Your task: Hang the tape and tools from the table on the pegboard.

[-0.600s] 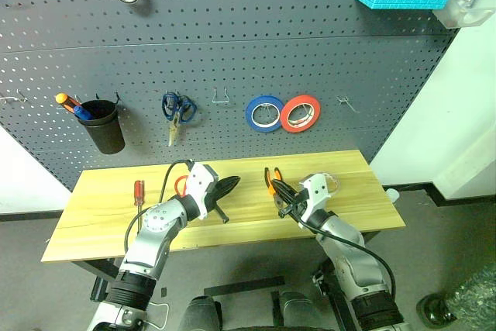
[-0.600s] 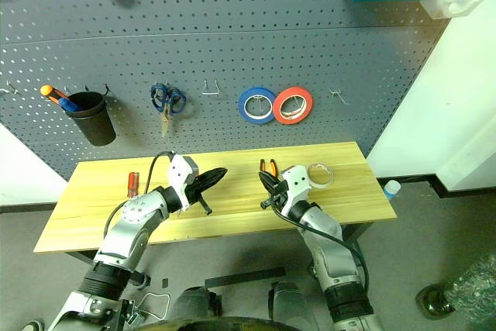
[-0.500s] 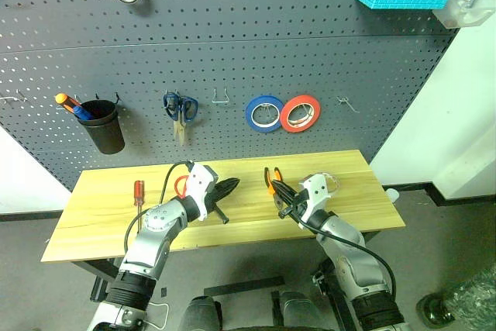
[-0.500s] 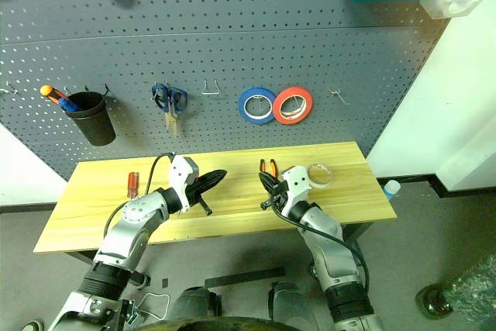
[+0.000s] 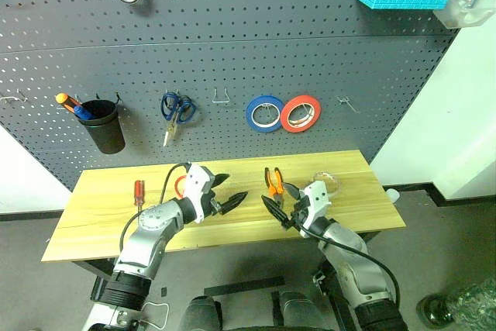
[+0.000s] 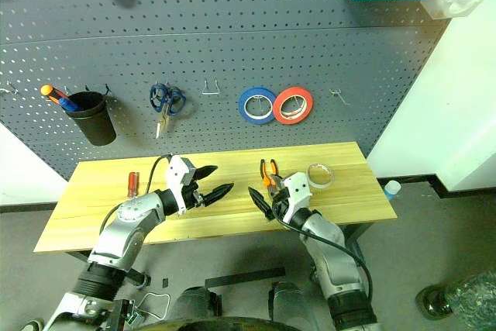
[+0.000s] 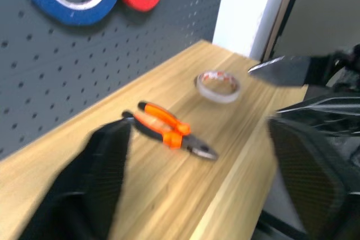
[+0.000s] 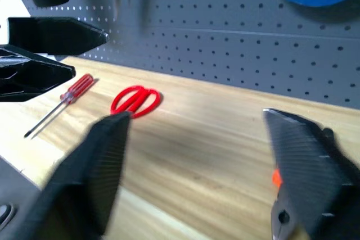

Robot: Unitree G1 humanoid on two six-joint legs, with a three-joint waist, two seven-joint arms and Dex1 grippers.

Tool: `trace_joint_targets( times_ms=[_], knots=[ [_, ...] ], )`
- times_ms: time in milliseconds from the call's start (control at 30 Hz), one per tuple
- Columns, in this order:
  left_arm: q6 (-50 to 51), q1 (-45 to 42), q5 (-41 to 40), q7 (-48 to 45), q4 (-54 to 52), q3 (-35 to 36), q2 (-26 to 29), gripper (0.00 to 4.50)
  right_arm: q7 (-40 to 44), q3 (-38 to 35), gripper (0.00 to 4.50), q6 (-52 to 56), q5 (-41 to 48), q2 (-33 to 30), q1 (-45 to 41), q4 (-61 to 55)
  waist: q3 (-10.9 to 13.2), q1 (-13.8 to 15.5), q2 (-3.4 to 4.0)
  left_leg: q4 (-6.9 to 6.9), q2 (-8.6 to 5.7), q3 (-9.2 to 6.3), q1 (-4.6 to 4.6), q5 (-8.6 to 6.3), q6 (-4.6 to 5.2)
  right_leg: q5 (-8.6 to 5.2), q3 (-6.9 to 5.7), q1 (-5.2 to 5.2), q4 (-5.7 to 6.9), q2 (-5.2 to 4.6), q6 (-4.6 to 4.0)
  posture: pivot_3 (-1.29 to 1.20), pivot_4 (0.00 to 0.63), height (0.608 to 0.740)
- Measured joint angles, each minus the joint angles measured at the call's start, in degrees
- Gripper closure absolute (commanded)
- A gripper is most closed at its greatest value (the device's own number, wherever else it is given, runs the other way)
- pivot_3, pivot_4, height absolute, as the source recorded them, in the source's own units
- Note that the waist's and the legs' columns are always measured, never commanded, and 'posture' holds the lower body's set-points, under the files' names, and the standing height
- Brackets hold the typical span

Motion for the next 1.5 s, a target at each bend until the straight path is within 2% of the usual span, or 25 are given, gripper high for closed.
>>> trace_joint_targets(
  times_ms=[67,200,367,533,767,1000,1267,1500],
  knots=[
    [1.0,0.0,0.0,-0.1,-0.3,0.8,1.5,0.03,0.2,-0.3,0.03,1.4,0.5,-1.4,0.6,-1.4,0.4,0.0,-0.02,0.01,0.0,0.0,0.15,0.0,0.0,-0.01,0.01,-0.09,0.0,-0.03,-0.01,0.07,0.093,0.721],
    [5.2,0.3,0.1,-0.3,-2.2,1.9,5.7,0.03,0.3,-2.2,0.03,4.9,0.9,-5.3,2.0,-4.5,3.0,0.0,-0.14,0.04,0.0,0.0,0.15,-0.01,-0.01,-0.02,0.04,-0.16,-0.01,-0.12,-0.02,0.04,0.165,0.721],
    [13.0,-0.1,-1.1,-3.4,-6.8,1.8,10.5,0.03,0.0,-7.1,0.03,11.9,3.0,-10.9,0.4,-7.4,6.6,0.2,-0.11,0.03,-0.01,0.1,-0.31,0.01,0.03,0.08,0.19,-0.39,0.05,-0.11,-0.18,0.03,0.248,0.721],
    [14.8,-3.4,-1.2,-4.2,-9.3,1.8,11.5,0.03,-1.1,-9.8,0.03,14.8,3.1,-14.3,-3.0,-8.6,8.9,0.2,-0.15,0.01,0.0,0.02,-0.98,-0.01,0.1,0.09,0.19,-0.98,0.08,0.02,-0.19,0.01,0.271,0.721],
    [16.6,-9.1,-1.8,-6.0,-10.8,1.8,12.1,0.03,-8.0,-10.6,0.03,18.7,-2.2,-15.5,-10.4,-2.9,11.2,0.0,-0.26,0.06,-0.01,0.03,-1.04,-0.03,0.14,0.07,0.19,-1.04,0.12,0.0,-0.12,0.01,0.299,0.721],
    [16.2,-12.9,-0.6,-8.2,-9.5,-0.5,12.8,0.03,-8.3,-9.4,0.03,22.2,-4.1,-16.1,-15.0,2.1,13.3,-0.1,-0.31,0.13,-0.02,0.04,-1.15,-0.02,0.13,0.08,0.22,-1.17,0.17,-0.01,-0.09,0.0,0.337,0.721],
    [15.6,-11.7,-0.2,-9.1,-10.9,-1.5,12.9,0.03,-8.5,-7.6,0.03,22.2,-7.3,-16.6,-21.7,15.4,15.4,-0.2,-0.28,0.02,-0.02,0.04,-1.33,-0.02,0.13,0.12,0.23,-1.44,0.31,0.0,0.23,0.01,0.375,0.721],
    [17.0,-8.2,-0.8,-8.4,-14.8,-1.4,12.9,0.03,-7.1,-6.2,0.03,20.8,-8.3,-16.6,-22.9,17.3,17.0,-0.2,-0.22,0.04,-0.03,0.04,-1.43,-0.02,0.13,0.08,0.23,-1.55,0.41,-0.03,0.31,0.01,0.393,0.721]
  ],
)
